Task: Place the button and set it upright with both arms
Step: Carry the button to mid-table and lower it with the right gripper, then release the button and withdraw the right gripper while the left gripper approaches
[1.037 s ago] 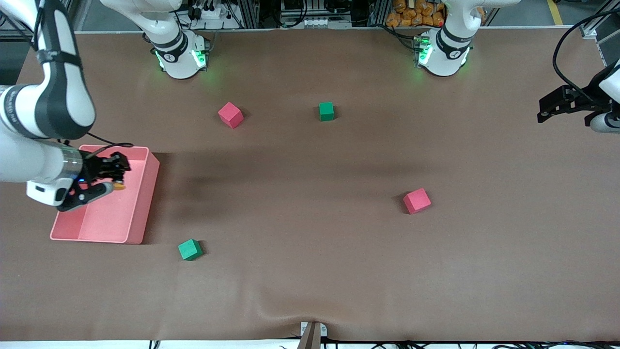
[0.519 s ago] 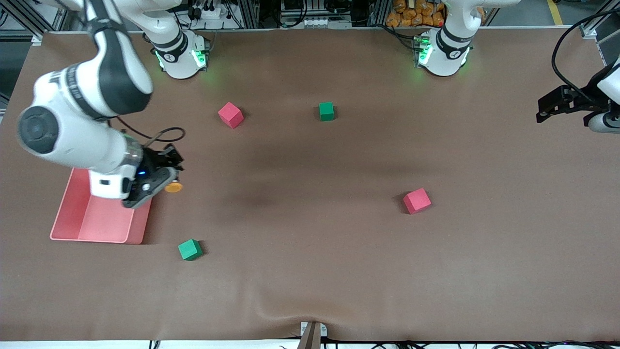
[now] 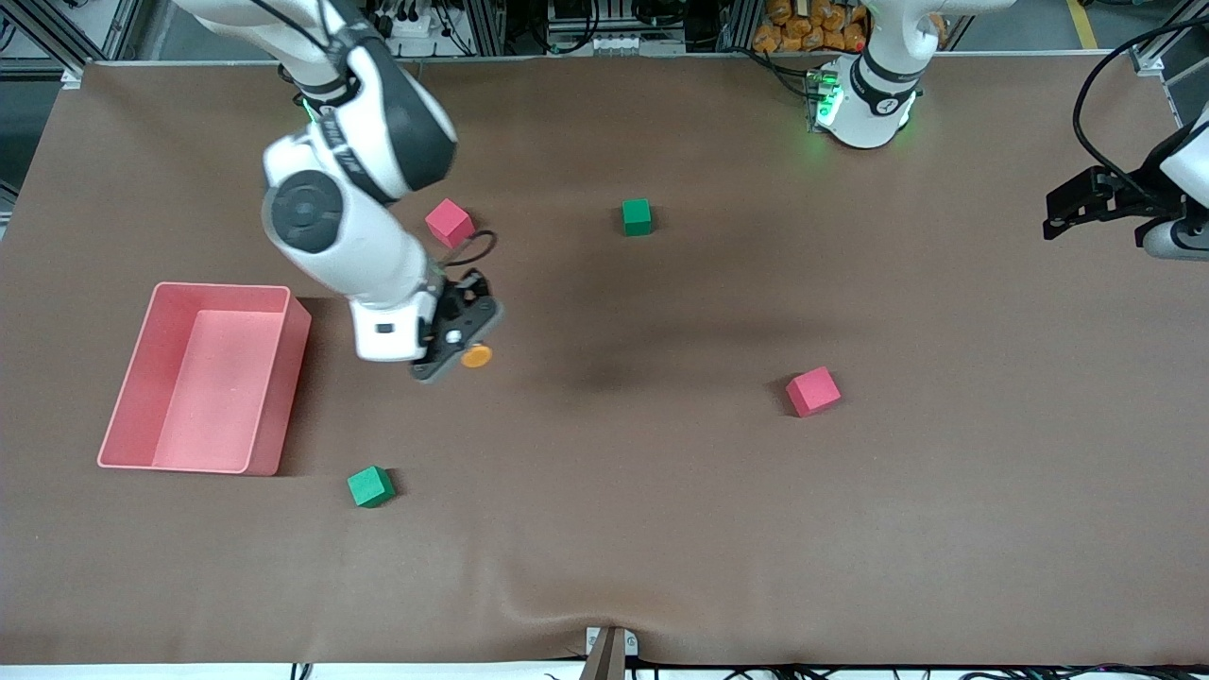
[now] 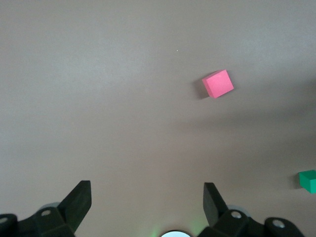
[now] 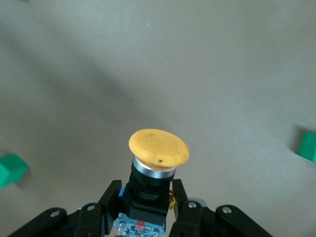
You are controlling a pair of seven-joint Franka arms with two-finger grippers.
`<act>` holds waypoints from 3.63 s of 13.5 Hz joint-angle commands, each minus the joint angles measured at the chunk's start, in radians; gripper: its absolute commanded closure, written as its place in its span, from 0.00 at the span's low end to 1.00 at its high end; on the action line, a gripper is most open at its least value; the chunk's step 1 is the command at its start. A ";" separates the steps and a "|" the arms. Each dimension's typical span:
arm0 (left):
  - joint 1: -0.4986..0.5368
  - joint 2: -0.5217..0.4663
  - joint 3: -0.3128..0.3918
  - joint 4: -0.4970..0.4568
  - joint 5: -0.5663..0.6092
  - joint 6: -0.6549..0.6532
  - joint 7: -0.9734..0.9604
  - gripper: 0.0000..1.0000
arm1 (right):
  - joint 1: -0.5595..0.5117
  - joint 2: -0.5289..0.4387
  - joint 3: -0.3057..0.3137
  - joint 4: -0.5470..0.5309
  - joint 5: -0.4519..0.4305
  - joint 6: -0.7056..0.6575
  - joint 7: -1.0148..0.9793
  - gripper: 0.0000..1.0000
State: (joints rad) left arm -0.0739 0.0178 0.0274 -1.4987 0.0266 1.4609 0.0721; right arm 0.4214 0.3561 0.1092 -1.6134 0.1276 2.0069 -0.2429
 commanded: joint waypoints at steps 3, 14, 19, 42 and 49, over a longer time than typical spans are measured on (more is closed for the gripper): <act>-0.003 0.013 -0.001 0.012 0.018 -0.010 -0.009 0.00 | 0.117 0.125 -0.013 0.076 0.003 0.053 0.203 1.00; -0.009 0.021 -0.003 0.011 0.016 -0.010 -0.012 0.00 | 0.319 0.461 -0.022 0.265 -0.137 0.325 0.732 1.00; -0.015 0.031 -0.017 0.009 0.013 -0.010 -0.014 0.00 | 0.376 0.570 -0.043 0.366 -0.193 0.326 0.896 1.00; -0.144 0.169 -0.032 0.071 0.023 0.006 -0.109 0.00 | 0.341 0.358 -0.092 0.327 -0.253 -0.008 0.950 0.00; -0.245 0.295 -0.034 0.086 -0.050 0.096 -0.337 0.00 | 0.185 0.105 -0.088 0.043 -0.233 -0.007 0.636 0.00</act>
State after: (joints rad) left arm -0.2926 0.2608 -0.0075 -1.4523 -0.0054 1.5412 -0.2087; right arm 0.6444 0.5682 0.0017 -1.4349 -0.1053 1.9896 0.4536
